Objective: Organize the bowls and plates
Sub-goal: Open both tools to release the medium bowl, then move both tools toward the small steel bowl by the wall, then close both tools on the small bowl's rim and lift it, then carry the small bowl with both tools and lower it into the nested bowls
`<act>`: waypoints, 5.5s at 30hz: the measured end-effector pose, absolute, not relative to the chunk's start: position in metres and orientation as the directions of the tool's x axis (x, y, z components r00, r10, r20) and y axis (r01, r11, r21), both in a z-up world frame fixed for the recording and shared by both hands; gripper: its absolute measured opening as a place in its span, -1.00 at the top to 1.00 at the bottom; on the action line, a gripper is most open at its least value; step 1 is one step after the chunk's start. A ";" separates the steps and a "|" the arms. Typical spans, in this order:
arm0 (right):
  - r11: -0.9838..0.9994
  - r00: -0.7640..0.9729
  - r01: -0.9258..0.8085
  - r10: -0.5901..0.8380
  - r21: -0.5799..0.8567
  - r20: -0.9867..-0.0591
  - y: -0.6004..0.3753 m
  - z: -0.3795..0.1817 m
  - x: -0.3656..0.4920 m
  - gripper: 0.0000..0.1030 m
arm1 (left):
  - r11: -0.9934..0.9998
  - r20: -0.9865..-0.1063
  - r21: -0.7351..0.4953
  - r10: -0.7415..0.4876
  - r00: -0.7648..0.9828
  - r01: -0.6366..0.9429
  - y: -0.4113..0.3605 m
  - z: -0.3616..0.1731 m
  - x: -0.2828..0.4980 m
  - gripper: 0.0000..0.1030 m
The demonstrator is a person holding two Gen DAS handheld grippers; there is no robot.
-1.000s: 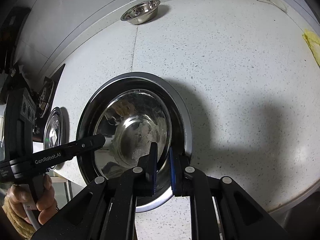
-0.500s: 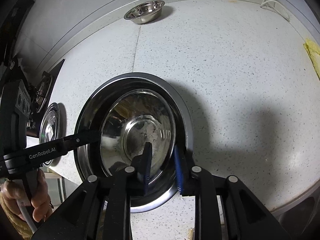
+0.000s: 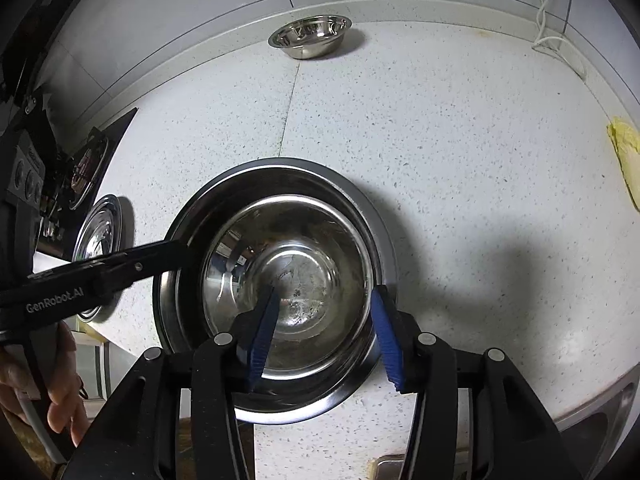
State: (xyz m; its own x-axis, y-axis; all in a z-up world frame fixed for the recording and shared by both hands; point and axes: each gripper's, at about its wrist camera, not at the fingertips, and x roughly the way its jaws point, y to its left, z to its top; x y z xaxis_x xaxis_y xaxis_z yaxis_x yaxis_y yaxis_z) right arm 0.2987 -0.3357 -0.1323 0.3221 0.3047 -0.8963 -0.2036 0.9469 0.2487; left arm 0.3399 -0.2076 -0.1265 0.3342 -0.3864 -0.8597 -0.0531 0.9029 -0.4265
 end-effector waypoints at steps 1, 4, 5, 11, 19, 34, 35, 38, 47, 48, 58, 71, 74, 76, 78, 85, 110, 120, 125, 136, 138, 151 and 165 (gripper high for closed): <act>0.947 0.326 -0.204 0.306 0.249 -0.894 -0.337 -0.131 0.298 0.16 | 0.902 -0.856 -0.428 -0.388 0.342 -0.048 -0.208 -0.124 0.340 0.31; 0.948 0.343 -0.204 0.304 0.246 -0.889 -0.341 -0.125 0.298 0.16 | 0.908 -0.851 -0.417 -0.376 0.366 -0.036 -0.205 -0.116 0.341 0.26; 0.948 0.348 -0.204 0.304 0.244 -0.887 -0.342 -0.123 0.298 0.15 | 0.908 -0.849 -0.418 -0.376 0.370 -0.036 -0.203 -0.114 0.342 0.23; 0.957 0.392 -0.165 0.285 0.238 -0.875 -0.361 -0.107 0.312 -0.14 | 0.917 -0.859 -0.395 -0.346 0.378 -0.058 -0.185 -0.107 0.363 0.11; 0.947 0.422 -0.131 0.320 0.292 -0.848 -0.379 -0.080 0.368 -0.42 | 0.907 -0.868 -0.406 -0.346 0.356 -0.109 -0.153 -0.106 0.422 0.07; 0.857 0.335 -0.057 0.499 0.511 -0.799 -0.337 -0.109 0.557 -0.69 | 0.884 -0.858 -0.443 -0.370 0.357 -0.148 -0.127 -0.124 0.598 0.07; 0.850 0.331 -0.051 0.509 0.524 -0.794 -0.337 -0.114 0.564 -0.76 | 0.878 -0.855 -0.453 -0.380 0.352 -0.152 -0.127 -0.130 0.612 0.07; 0.834 0.310 -0.032 0.532 0.551 -0.788 -0.327 -0.132 0.586 -0.84 | 0.875 -0.855 -0.457 -0.382 0.351 -0.161 -0.127 -0.144 0.637 0.07; 0.854 0.273 -0.038 0.508 0.518 -0.817 -0.302 -0.163 0.618 -0.83 | 0.839 -0.840 -0.503 -0.416 0.349 -0.210 -0.119 -0.179 0.682 0.07; 0.856 0.274 -0.043 0.506 0.516 -0.818 -0.300 -0.164 0.618 -0.83 | 0.838 -0.837 -0.504 -0.415 0.358 -0.206 -0.119 -0.180 0.685 0.07; 0.870 0.274 -0.044 0.484 0.492 -0.831 -0.291 -0.175 0.622 -0.45 | 0.855 -0.837 -0.503 -0.444 0.321 -0.129 -0.125 -0.193 0.702 0.07; 0.873 0.272 -0.060 0.480 0.484 -0.834 -0.298 -0.179 0.634 0.76 | 0.852 -0.837 -0.508 -0.453 0.308 -0.127 -0.141 -0.200 0.707 0.72; 0.889 0.279 -0.076 0.453 0.451 -0.847 -0.293 -0.173 0.633 0.78 | 0.885 -0.850 -0.456 -0.402 0.342 -0.095 -0.151 -0.189 0.704 0.86; 0.881 0.290 -0.077 0.467 0.466 -0.835 -0.298 -0.168 0.628 0.78 | 0.892 -0.844 -0.445 -0.388 0.370 -0.081 -0.154 -0.178 0.698 0.86; 0.882 0.307 -0.083 0.466 0.465 -0.830 -0.301 -0.160 0.625 0.78 | 0.893 -0.830 -0.446 -0.383 0.405 -0.069 -0.155 -0.163 0.691 0.86; 0.870 0.409 -0.115 0.481 0.479 -0.776 -0.319 -0.098 0.601 0.80 | 0.898 -0.766 -0.439 -0.380 0.519 0.009 -0.166 -0.099 0.658 0.85; 0.873 0.474 -0.194 0.483 0.447 -0.736 -0.390 -0.017 0.360 0.79 | 0.918 -0.726 -0.322 -0.397 0.561 0.232 -0.212 -0.011 0.402 0.78; 0.873 0.412 -0.156 0.482 0.461 -0.773 -0.381 -0.047 0.307 0.79 | 0.896 -0.761 -0.374 -0.443 0.475 0.238 -0.230 -0.038 0.338 0.52; 0.879 0.355 -0.129 0.474 0.460 -0.806 -0.385 -0.068 0.300 0.78 | 0.894 -0.793 -0.402 -0.448 0.412 0.197 -0.238 -0.061 0.330 0.50; 0.872 0.264 -0.070 0.484 0.484 -0.834 -0.388 -0.112 0.306 0.78 | 0.912 -0.849 -0.388 -0.410 0.333 0.132 -0.255 -0.108 0.332 0.50; 0.872 0.249 -0.061 0.484 0.486 -0.839 -0.390 -0.119 0.304 0.78 | 0.912 -0.858 -0.392 -0.409 0.311 0.117 -0.257 -0.117 0.334 0.50; 0.869 0.198 -0.030 0.489 0.493 -0.850 -0.397 -0.144 0.307 0.79 | 0.918 -0.880 -0.387 -0.396 0.261 0.088 -0.269 -0.142 0.346 0.50; 0.901 0.197 -0.050 0.432 0.431 -0.880 -0.374 -0.150 0.310 0.77 | 0.934 -0.884 -0.349 -0.355 0.304 0.076 -0.273 -0.148 0.339 0.50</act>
State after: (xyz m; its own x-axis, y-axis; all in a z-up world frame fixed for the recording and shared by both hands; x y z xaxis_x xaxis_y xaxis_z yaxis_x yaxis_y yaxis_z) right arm 0.3095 -0.3739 -0.1497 0.1968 0.4322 -0.8801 -0.0504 0.9009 0.4311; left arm 0.3386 -0.2725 -0.1479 0.3040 -0.3550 -0.8840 0.0762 0.9341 -0.3489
